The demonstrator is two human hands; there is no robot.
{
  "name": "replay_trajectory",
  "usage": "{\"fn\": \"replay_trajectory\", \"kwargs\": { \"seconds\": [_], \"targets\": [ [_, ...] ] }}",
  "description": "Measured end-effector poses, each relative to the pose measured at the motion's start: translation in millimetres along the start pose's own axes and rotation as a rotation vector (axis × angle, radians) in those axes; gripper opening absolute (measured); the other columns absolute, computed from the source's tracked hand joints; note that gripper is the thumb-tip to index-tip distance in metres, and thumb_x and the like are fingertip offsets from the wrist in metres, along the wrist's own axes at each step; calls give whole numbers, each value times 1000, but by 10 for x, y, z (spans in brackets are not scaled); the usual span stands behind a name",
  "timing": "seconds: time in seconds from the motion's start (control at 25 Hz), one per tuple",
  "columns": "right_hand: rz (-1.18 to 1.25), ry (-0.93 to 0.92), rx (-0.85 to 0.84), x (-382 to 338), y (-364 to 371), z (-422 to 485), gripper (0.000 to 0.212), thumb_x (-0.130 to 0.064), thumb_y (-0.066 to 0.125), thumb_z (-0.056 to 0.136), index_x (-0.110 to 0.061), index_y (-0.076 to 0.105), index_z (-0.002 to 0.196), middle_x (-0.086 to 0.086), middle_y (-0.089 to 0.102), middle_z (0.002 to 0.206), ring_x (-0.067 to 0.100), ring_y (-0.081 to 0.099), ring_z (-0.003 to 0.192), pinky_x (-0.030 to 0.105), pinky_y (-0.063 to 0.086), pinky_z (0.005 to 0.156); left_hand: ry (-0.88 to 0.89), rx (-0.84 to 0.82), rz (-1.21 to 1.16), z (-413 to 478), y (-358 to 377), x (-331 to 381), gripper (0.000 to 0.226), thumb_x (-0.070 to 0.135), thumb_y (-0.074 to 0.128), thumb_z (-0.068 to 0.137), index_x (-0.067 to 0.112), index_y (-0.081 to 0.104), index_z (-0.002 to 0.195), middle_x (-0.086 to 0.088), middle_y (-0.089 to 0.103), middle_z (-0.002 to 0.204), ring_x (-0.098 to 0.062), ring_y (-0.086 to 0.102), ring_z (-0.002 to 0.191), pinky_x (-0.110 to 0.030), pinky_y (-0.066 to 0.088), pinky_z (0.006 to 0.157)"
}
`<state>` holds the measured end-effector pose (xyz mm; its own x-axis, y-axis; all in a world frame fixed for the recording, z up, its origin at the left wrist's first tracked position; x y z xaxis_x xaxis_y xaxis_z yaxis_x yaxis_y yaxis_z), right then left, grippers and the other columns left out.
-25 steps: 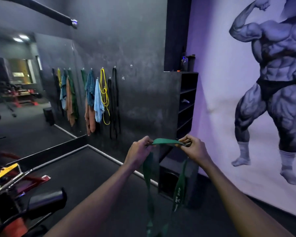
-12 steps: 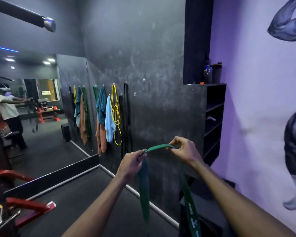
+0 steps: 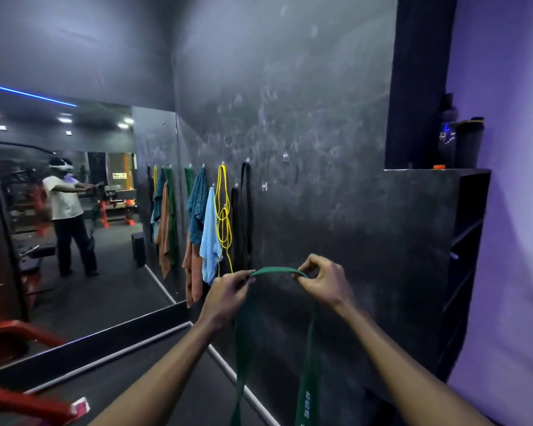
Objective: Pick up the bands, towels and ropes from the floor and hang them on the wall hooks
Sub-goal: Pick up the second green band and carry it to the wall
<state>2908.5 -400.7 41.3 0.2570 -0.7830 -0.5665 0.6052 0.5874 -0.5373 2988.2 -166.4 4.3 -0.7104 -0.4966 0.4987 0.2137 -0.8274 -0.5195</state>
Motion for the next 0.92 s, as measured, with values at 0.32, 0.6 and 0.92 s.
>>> {"fn": "replay_trajectory", "kwargs": {
  "seconds": [0.32,0.6,0.92],
  "targets": [
    [19,-62,-4,466,1179,1811,11,-31,78,72,-24,70,76,-8,67,72,3,61,68,22,47,60,-23,46,58,1685,236,-1308,31,44,63,86,33,72,115,8,77,95,-4,69,84,-33,56,76],
    [-13,-102,125,779,2198,3145,12,-21,77,69,-25,70,78,-7,63,77,6,63,70,34,55,68,53,26,45,2991,484,-2478,25,23,68,90,22,74,115,-4,77,96,-7,65,86,-8,39,63],
    [-105,-91,264,1378,2921,4616,21,-27,74,71,-33,68,91,-12,64,83,4,66,76,37,57,71,76,35,-145,4444,1269,-3479,27,20,70,86,28,73,111,10,74,94,16,61,79,-10,48,74]
  ]
}}
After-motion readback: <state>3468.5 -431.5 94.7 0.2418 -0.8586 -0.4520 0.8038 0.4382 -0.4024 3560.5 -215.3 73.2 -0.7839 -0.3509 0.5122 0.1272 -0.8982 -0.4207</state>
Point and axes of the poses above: each hand's wrist, its own z-axis towards the middle knuckle, its own y-axis out of the palm, x = y × z, the point moved 1 cm from there along z, towards the middle knuckle
